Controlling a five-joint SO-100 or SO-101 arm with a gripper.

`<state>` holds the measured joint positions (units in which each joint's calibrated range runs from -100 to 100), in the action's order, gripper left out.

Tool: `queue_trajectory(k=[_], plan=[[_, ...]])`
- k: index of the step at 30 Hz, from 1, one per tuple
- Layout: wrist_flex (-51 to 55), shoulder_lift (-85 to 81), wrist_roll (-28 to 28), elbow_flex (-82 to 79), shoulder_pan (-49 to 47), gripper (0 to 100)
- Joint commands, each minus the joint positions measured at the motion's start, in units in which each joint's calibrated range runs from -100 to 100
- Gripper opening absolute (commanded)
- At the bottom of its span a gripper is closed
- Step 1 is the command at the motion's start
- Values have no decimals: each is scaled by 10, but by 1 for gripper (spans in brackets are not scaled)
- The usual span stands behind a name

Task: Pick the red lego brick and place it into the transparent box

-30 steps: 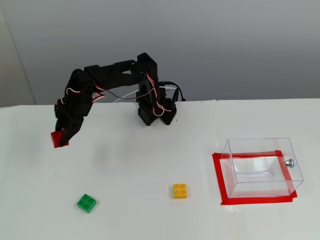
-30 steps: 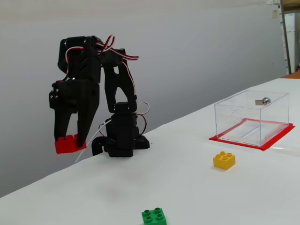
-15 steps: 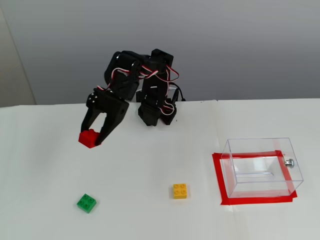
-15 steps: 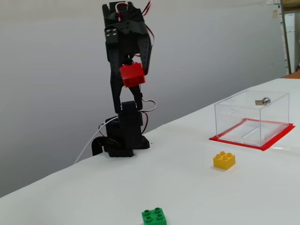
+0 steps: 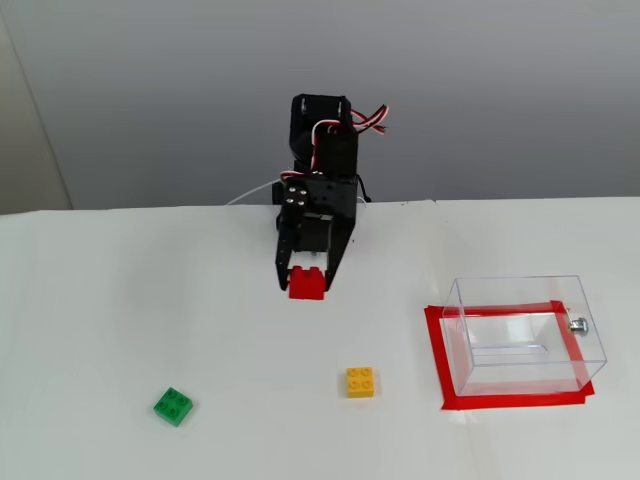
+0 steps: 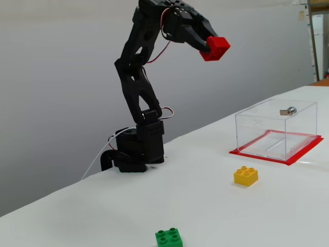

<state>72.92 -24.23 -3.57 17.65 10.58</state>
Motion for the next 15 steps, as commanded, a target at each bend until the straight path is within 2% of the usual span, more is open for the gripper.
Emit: queue_trajectory(k=[1,15], plan=[[3,-18,-5,12,-94,6],[10,-7,-5,12,-431,6]])
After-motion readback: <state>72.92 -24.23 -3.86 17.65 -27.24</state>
